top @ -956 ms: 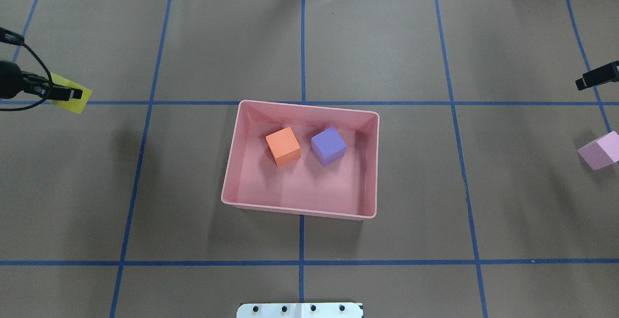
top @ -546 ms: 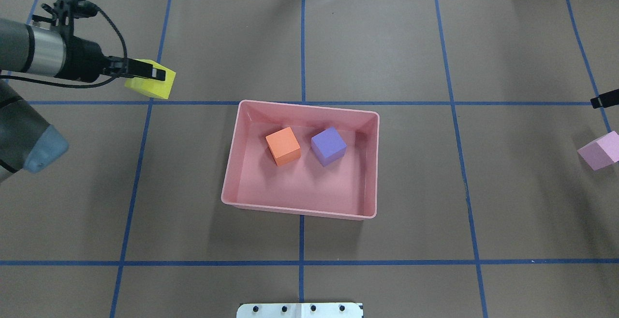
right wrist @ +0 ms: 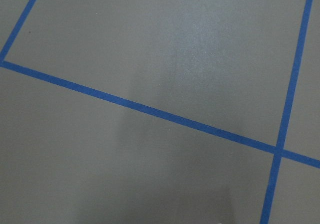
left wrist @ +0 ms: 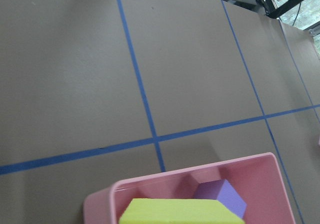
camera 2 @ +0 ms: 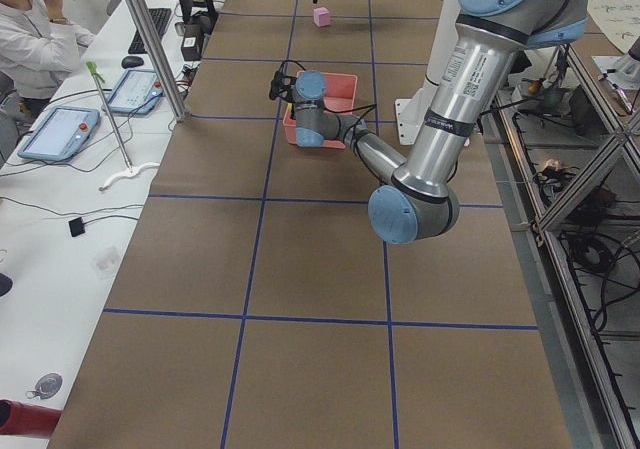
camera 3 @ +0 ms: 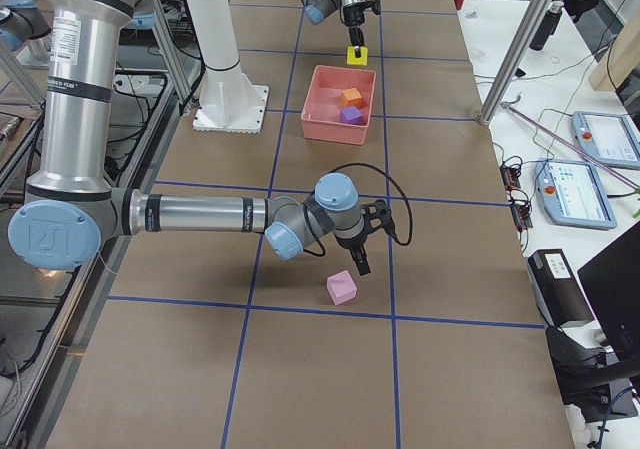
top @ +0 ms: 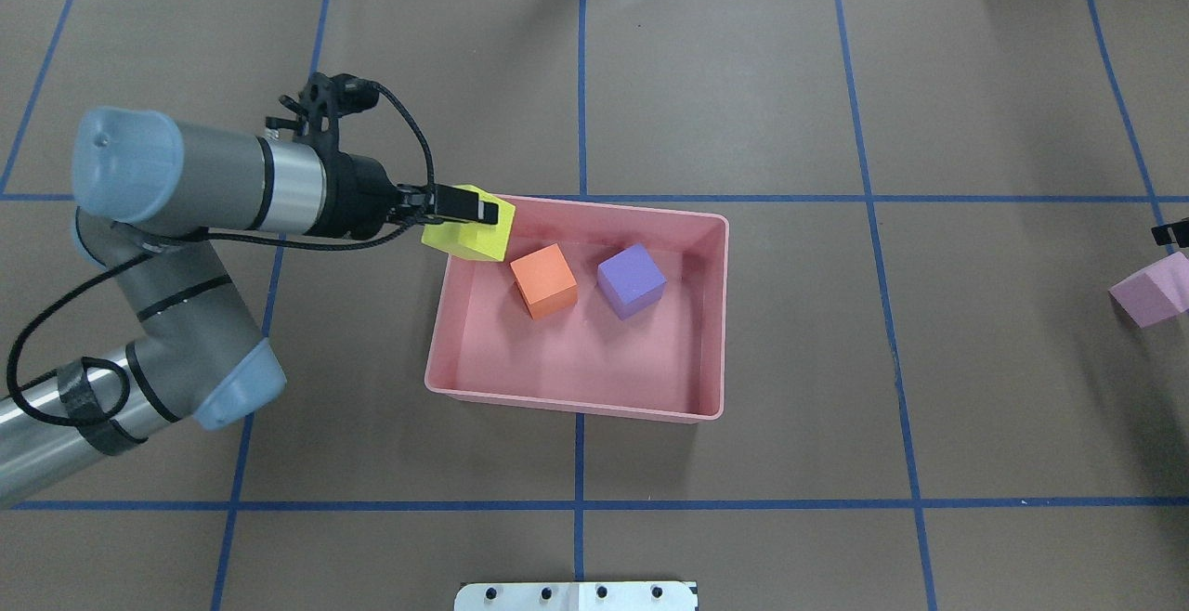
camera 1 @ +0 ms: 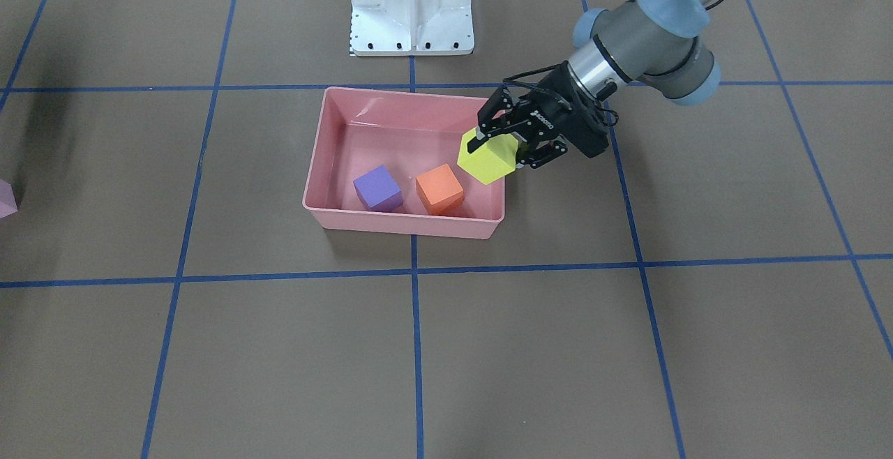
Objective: Place blocks into pink bin with both arms
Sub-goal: 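Carry the yellow cube with the left gripper into the pink bin and release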
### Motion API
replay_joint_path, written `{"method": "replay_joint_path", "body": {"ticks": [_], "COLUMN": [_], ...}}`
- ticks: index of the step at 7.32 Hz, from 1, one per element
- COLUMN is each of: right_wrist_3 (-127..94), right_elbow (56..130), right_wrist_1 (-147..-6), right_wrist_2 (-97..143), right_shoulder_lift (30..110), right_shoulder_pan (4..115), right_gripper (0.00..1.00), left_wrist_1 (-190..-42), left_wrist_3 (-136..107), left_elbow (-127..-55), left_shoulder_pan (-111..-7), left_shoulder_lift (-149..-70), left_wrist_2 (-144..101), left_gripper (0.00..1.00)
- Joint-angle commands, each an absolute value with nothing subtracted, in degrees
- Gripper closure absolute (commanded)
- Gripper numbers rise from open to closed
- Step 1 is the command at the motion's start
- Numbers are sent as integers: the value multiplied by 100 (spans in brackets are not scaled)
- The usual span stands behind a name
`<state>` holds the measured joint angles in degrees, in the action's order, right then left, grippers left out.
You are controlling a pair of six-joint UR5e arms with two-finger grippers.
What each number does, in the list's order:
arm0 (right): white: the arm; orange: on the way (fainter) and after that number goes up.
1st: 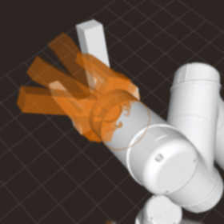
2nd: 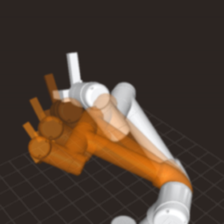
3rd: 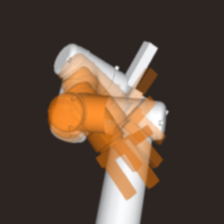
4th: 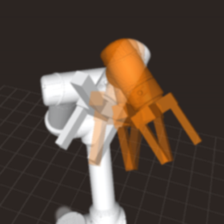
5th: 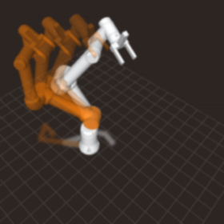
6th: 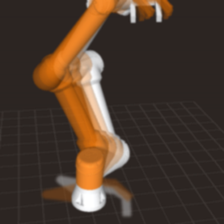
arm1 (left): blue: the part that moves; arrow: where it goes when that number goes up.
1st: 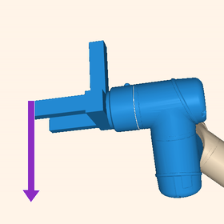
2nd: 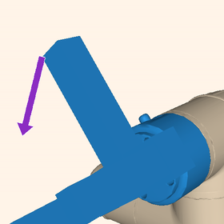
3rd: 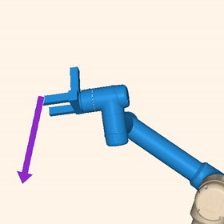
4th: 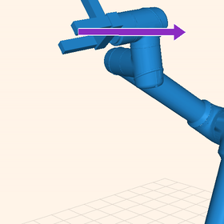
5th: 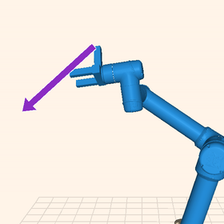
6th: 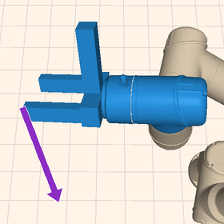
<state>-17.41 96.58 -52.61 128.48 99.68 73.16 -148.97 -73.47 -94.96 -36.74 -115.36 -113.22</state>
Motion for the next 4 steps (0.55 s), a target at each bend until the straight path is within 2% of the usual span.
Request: {"method": "replay_joint_path", "body": {"ticks": [1, 4], "right_wrist_3": [-1723, -1016], "right_elbow": [9685, 9546], "right_wrist_1": [-5212, -5142], "right_wrist_2": [12858, 12797], "right_shoulder_lift": [10107, 10344], "right_shoulder_pan": [7339, 7339], "right_gripper": [0, 0], "left_wrist_1": [-14897, -14836], "left_wrist_3": [-7515, -7305], "left_elbow": [-9641, -10228], "left_shoulder_pan": [-3130, -3251], "left_shoulder_lift": [-11497, -10699], "left_wrist_2": [-10987, -11388], "left_gripper": [1, 0]}}
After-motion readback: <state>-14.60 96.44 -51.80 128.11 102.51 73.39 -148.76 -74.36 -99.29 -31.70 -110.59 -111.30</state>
